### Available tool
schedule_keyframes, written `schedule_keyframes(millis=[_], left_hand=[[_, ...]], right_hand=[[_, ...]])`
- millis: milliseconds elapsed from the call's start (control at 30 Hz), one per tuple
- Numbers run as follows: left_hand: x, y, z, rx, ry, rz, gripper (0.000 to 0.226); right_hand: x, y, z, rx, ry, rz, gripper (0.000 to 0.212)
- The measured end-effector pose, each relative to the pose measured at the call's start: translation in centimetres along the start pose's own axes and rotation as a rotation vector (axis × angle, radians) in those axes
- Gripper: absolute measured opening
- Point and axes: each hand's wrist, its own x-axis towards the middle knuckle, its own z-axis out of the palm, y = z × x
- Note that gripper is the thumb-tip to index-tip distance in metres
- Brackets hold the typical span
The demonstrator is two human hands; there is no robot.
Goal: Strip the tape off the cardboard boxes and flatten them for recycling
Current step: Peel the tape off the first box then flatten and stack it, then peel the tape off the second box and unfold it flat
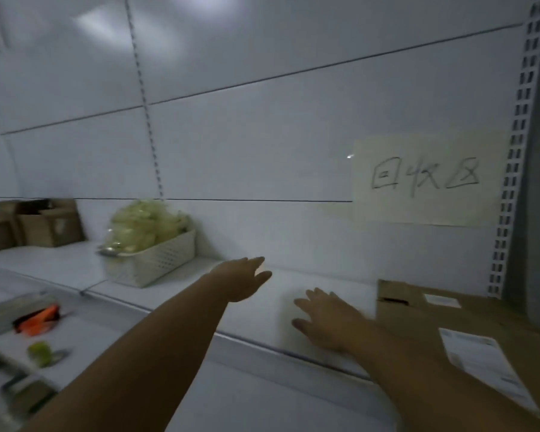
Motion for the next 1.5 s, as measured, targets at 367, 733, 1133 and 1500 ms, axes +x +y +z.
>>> schedule_keyframes(millis=[367,733,1133,1500], left_hand=[[-13.5,-34.2,-4.0,0.048,0.095,-0.411,0.064],[-16.9,-55.0,-2.7,0.072,0.075,-0.525,0.062],[-9.8,-72.7,-5.1,0.144,-0.015,-0.678,0.059],[-3.8,-92.2,-1.8,0.17,-0.014,-0.513,0.061]], right_hand=[[15.8,-28.8,1.6,-0.045,0.066,-0.328,0.052],[29.0,-48.1,6.1,-0.046,0.046,-0.553,0.057],[50.3,-58.6,7.8,-0.057,0.077,-0.628,0.062],[63.1,-70.3,10.8,-0.117,0.022,-0.531,0.06]])
